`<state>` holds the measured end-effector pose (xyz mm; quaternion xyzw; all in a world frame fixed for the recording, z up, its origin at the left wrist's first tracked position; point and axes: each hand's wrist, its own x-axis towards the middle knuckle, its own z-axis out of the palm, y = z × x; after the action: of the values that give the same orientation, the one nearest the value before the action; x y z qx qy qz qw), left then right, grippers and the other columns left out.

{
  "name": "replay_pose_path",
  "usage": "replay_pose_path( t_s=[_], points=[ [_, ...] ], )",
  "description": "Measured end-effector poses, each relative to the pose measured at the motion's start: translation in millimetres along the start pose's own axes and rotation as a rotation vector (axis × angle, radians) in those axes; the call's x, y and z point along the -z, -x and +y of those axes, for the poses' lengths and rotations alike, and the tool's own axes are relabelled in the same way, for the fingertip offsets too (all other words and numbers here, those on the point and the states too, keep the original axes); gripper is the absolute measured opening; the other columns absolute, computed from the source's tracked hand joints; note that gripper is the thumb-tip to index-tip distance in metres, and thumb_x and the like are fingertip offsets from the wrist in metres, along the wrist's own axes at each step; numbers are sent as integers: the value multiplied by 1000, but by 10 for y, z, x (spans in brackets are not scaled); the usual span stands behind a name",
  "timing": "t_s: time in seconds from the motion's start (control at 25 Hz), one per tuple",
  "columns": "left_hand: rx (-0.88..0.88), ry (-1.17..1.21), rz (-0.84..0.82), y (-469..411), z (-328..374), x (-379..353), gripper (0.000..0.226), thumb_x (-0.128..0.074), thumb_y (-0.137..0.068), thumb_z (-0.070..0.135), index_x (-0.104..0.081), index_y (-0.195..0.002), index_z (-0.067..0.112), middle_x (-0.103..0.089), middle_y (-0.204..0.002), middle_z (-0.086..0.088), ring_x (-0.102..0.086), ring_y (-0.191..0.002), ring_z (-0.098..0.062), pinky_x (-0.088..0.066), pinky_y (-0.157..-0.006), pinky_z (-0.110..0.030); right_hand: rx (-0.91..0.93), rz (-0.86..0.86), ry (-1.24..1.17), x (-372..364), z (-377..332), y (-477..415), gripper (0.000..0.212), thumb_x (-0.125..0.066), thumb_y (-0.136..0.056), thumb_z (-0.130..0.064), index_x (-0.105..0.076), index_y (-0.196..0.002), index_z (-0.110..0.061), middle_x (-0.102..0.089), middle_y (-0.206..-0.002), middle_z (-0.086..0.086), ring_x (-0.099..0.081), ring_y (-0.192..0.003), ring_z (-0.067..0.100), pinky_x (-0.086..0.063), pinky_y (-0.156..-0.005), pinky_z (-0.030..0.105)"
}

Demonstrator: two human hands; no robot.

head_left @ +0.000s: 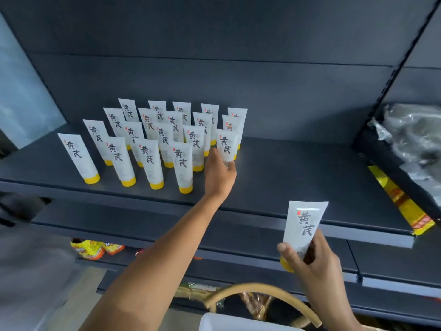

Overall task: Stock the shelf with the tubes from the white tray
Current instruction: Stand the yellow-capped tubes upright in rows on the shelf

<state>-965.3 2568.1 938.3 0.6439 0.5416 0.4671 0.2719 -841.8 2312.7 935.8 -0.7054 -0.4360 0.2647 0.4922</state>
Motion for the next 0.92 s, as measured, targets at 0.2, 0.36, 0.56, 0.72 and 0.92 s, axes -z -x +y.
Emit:
replay_pose_path(
  t_s=[0.2,0.36,0.56,0.72,0.92],
  points=[
    [24,-1,-1,-180,-56,-85,22,-61,-94,11,-49,-112,9,-61,-109,-8,-64,-100,-26,-57,-84,-40,11,-13,27,-79,-82,-39,36,-74,-73,-52,-50,-95,-38,-67,-88,-17,-66,-81,5,-58,-61,23],
    [50,34,-31,-205,-55,-89,29,-63,-93,11,-49,-119,8,-62,-118,-7,-64,-106,-21,-59,-84,-36,19,-17,39,-152,-161,-49,40,-69,-66,-58,-50,-96,-39,-67,-89,-19,-65,-81,3,-56,-60,19],
    [63,38,-37,-205,-63,-68,31,-64,-91,11,-49,-118,11,-62,-120,-5,-65,-105,-19,-62,-79,-34,34,-22,47,-269,-210,-75,37,-72,-69,-57,-50,-95,-42,-69,-79,-25,-68,-80,2,-61,-64,28],
    [75,74,-58,-185,-88,-46,36,-68,-88,12,-50,-119,13,-63,-121,-3,-66,-106,-18,-61,-74,-26,60,-29,44,-361,-257,-110,37,-72,-70,-56,-52,-96,-40,-67,-76,-28,-65,-81,-8,-60,-62,27],
    [103,150,-19,17,5,118,60,-69,-88,21,-43,-141,14,-55,-139,-1,-55,-126,-17,-51,-105,-36,64,-27,60,-415,-378,-217,29,-76,-81,-42,-52,-96,-36,-69,-81,-13,-68,-77,0,-59,-58,27]
  ],
)
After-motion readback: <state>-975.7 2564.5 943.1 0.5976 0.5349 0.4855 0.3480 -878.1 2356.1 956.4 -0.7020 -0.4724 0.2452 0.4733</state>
